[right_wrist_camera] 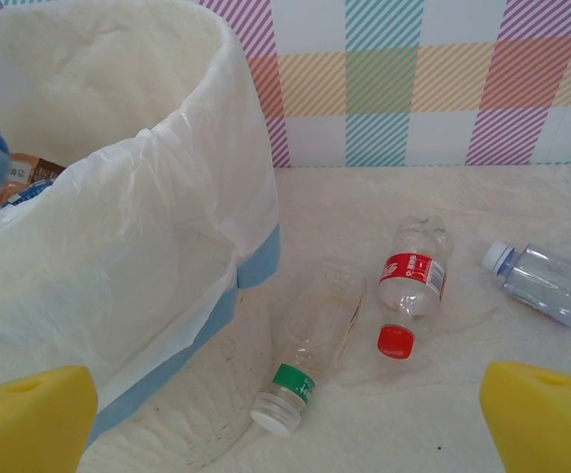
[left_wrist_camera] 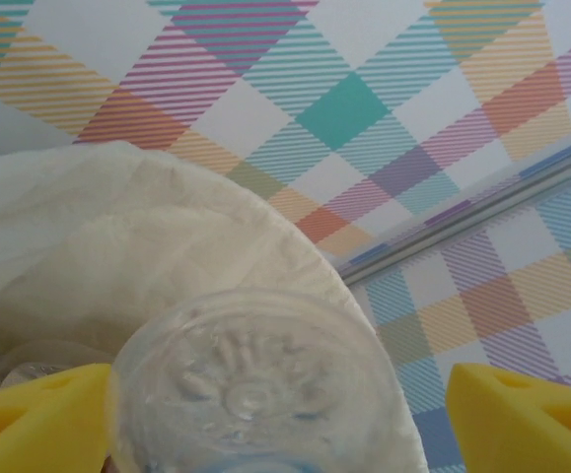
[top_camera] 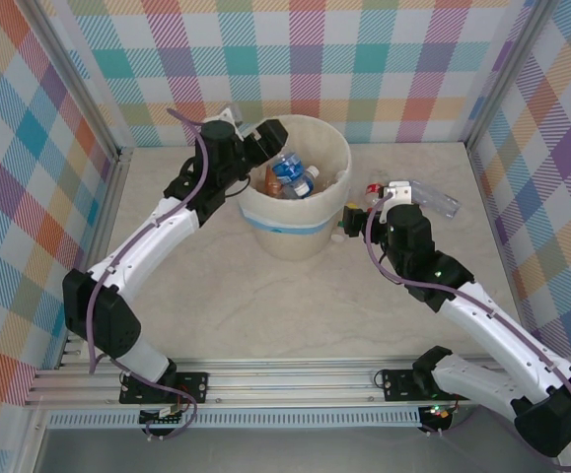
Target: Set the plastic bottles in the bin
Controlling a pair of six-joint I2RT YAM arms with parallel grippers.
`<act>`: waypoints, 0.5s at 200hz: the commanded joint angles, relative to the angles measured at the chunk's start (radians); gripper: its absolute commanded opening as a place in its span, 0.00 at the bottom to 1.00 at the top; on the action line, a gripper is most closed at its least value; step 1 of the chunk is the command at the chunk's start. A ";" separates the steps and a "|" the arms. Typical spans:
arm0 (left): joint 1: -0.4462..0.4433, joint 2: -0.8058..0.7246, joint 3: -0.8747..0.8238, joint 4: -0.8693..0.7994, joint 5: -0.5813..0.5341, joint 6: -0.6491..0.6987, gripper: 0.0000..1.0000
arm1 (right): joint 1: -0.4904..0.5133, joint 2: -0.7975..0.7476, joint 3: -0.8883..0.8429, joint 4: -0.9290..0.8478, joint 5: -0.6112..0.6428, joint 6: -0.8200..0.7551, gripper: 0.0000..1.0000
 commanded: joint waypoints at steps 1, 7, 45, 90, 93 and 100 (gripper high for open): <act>-0.014 0.018 0.078 -0.106 0.071 0.021 0.90 | -0.007 -0.007 -0.001 0.009 0.012 0.012 1.00; -0.014 0.012 0.087 -0.131 0.071 0.032 0.91 | -0.007 -0.006 -0.001 0.010 0.010 0.013 1.00; -0.014 -0.033 0.073 -0.131 0.117 0.092 0.96 | -0.007 0.009 -0.003 0.020 0.009 0.012 1.00; -0.015 0.029 0.120 -0.140 0.253 0.094 0.99 | -0.007 0.025 0.002 0.026 0.005 0.018 1.00; -0.015 0.038 0.129 -0.149 0.257 0.094 0.99 | -0.007 0.025 0.003 0.024 0.004 0.017 1.00; -0.017 0.058 0.149 -0.165 0.269 0.093 0.99 | -0.007 0.025 0.004 0.023 0.004 0.018 1.00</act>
